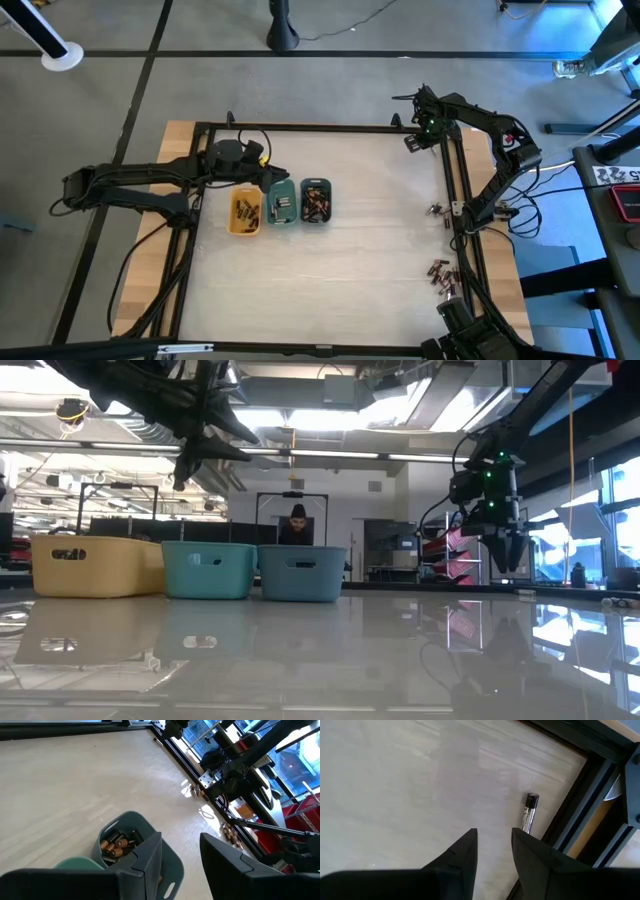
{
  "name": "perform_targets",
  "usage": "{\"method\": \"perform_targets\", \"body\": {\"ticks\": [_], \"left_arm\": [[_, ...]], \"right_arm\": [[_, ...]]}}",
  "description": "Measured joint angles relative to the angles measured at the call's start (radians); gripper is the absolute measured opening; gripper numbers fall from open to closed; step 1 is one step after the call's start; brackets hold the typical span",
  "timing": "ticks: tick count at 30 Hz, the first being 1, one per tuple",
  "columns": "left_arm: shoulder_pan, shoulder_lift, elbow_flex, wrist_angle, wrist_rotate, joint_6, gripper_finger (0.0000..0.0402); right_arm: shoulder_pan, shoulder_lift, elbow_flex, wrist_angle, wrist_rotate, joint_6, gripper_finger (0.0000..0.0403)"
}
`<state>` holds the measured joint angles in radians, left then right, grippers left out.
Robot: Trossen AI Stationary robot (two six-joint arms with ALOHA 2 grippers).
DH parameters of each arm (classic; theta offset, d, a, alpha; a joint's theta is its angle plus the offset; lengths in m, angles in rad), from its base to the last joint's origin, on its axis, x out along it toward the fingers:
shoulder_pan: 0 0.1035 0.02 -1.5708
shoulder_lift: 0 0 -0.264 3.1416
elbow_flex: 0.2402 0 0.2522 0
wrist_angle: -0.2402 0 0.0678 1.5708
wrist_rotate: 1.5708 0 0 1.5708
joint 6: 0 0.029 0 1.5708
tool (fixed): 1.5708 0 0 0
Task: Sort batteries
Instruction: Put the silver battery into the green bin
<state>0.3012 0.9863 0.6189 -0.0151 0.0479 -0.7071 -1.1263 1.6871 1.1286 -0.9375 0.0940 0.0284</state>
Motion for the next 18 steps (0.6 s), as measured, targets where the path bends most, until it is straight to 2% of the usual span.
{"method": "perform_targets", "body": {"ticks": [18], "left_arm": [[-0.014,0.000,0.000,0.004,0.014,-0.026,0.0125]], "right_arm": [[0.000,0.000,0.000,-0.005,-0.008,-0.032,0.0122]]}}
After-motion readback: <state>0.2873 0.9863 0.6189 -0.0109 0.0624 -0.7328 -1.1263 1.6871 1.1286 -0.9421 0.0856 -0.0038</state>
